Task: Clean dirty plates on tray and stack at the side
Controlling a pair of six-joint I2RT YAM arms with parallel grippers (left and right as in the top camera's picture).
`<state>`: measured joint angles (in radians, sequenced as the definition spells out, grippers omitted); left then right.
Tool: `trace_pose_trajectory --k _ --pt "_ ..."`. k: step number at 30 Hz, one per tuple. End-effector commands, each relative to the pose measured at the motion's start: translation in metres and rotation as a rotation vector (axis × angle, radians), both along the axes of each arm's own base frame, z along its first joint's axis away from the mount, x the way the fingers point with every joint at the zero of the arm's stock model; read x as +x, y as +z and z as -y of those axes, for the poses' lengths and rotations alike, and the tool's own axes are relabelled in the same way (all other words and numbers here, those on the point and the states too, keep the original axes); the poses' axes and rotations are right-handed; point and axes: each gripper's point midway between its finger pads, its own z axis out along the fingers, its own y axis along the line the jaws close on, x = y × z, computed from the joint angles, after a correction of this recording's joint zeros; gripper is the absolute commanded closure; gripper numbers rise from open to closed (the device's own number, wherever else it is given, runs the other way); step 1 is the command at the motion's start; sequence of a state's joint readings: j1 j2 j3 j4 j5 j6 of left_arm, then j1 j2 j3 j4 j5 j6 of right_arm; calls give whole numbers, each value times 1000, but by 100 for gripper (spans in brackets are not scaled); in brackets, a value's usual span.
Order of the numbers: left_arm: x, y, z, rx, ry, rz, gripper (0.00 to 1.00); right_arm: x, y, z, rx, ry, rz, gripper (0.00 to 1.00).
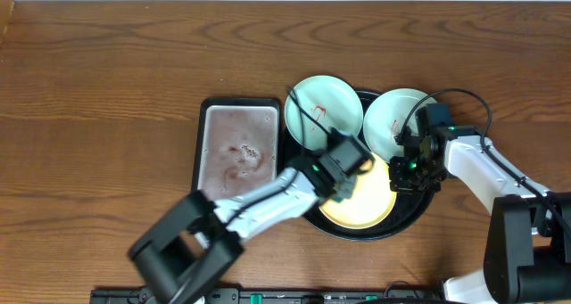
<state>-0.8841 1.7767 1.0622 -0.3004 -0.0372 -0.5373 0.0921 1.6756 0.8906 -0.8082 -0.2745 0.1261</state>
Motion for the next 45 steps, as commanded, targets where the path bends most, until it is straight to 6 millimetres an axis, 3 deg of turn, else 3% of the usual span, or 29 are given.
trace_pose_trajectory --k 1,4,6,10,11,19,26,33,34,35,36,37,39,45 --pt "17 51 -19 -42 37 105 93 5 0 2 -19 -13 8 98" --pt "19 81 -43 -59 85 125 93 7 0 2 -18 -13 19 87" --pt "23 84 -60 -46 121 115 93 7 0 2 -18 -13 19 85" --pt "35 74 -105 12 233 62 93 5 -1 0 -2 -13 14 86" --pt "41 68 -127 25 279 35 93 2 -3 0 -3 -14 7 88" --pt "64 52 -190 42 352 -14 93 -4 -11 -12 47 5 12 99" --pt "62 13 -199 108 352 -113 92 -3 -5 -20 47 64 36 99" --pt "60 -17 -201 148 351 -178 92 16 32 -9 -22 69 173 99" --pt "60 -18 -201 151 344 -177 84 19 39 -7 -35 67 205 99" --pt "60 -18 -201 154 337 -176 60 23 47 -3 -57 64 243 99" --pt "60 -18 -201 157 328 -173 42 25 54 0 -79 60 272 99" --pt "60 -17 -201 159 320 -171 30 29 62 6 -111 54 309 99" --pt "60 -18 -201 159 319 -172 23 34 75 17 -175 43 372 99" --pt "61 -17 -201 158 319 -168 21 48 123 39 -436 14 598 99"
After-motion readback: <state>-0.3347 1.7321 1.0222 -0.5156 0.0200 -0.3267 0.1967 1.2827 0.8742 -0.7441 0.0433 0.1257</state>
